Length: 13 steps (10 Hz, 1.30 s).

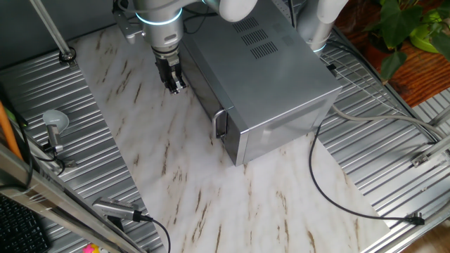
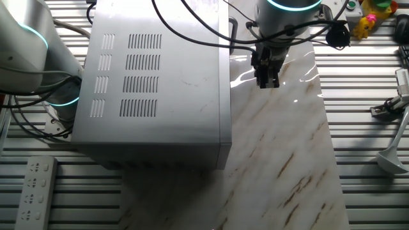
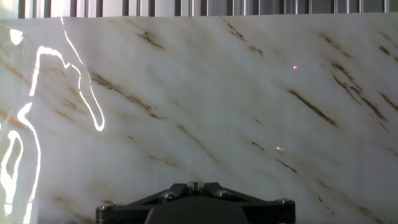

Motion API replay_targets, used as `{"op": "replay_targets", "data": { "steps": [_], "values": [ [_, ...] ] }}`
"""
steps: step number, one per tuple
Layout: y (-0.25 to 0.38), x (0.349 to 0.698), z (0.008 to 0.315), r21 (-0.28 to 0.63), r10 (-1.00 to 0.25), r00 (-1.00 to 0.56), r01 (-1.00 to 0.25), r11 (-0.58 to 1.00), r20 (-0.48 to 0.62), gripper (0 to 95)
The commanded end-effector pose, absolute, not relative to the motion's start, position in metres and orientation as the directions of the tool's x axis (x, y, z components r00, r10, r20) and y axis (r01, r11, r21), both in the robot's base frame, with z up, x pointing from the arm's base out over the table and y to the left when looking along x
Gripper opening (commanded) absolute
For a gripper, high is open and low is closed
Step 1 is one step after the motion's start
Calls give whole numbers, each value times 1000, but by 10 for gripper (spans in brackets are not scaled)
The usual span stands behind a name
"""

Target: Open the microwave door

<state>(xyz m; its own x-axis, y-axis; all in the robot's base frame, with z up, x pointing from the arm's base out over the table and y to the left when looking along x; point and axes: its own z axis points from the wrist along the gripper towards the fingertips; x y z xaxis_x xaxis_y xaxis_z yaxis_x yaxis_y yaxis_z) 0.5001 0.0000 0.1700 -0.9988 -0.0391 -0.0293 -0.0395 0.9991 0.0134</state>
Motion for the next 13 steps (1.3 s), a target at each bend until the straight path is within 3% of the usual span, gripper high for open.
{"op": "replay_targets", "data": {
  "steps": [1,5,7,11,13],
  "values": [
    [0,500,170,14,-39,-999,-39,999,-28,0],
    [0,500,170,14,-39,-999,-39,999,-28,0],
    [0,499,170,12,-115,-993,-115,993,-28,0],
    [0,499,170,11,-126,-992,-126,992,-29,0],
    [0,496,169,7,-207,-978,-207,978,-30,0]
  ]
}}
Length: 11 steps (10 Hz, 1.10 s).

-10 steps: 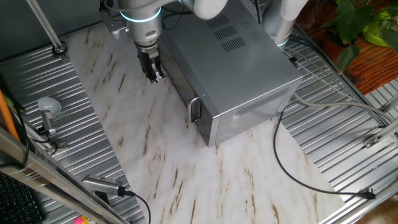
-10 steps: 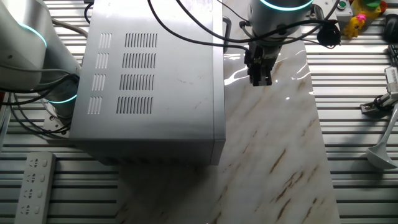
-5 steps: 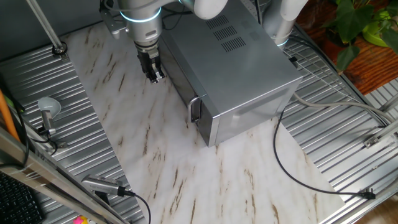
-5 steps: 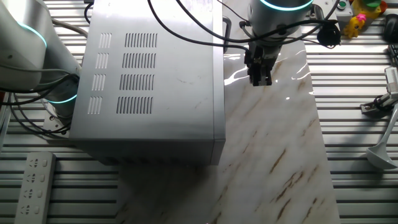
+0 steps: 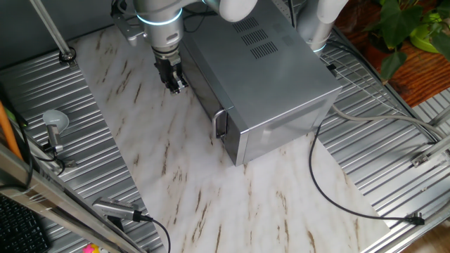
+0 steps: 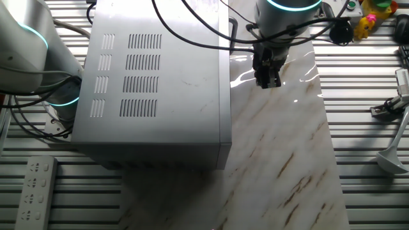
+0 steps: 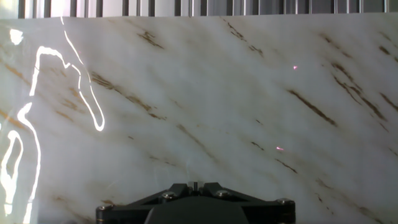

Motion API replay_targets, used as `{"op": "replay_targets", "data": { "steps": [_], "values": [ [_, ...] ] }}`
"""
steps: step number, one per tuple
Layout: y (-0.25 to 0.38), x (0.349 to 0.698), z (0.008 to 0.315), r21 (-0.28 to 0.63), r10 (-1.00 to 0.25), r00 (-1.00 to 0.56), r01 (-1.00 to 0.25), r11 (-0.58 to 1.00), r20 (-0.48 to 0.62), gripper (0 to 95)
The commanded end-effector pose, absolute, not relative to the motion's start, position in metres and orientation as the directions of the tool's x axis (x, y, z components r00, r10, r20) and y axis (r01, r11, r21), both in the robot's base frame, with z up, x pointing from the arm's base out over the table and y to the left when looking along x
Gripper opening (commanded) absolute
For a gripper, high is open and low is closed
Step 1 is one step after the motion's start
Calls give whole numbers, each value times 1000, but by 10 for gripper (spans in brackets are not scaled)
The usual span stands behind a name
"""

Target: Open the microwave door

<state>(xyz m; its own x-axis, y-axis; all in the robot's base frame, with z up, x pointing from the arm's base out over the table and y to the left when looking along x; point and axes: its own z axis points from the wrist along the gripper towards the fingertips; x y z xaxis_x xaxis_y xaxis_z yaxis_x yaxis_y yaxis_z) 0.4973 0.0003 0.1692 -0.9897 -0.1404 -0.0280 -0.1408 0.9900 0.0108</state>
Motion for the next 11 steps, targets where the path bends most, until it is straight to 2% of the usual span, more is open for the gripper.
{"op": "replay_targets", "data": {
  "steps": [1,6,11],
  "values": [
    [0,495,169,0,-233,-972,-233,973,-30,0],
    [-4,500,171,4,-169,-985,-170,986,-17,0],
    [-61,539,173,18,-179,-984,-179,984,-2,0]
  ]
}}
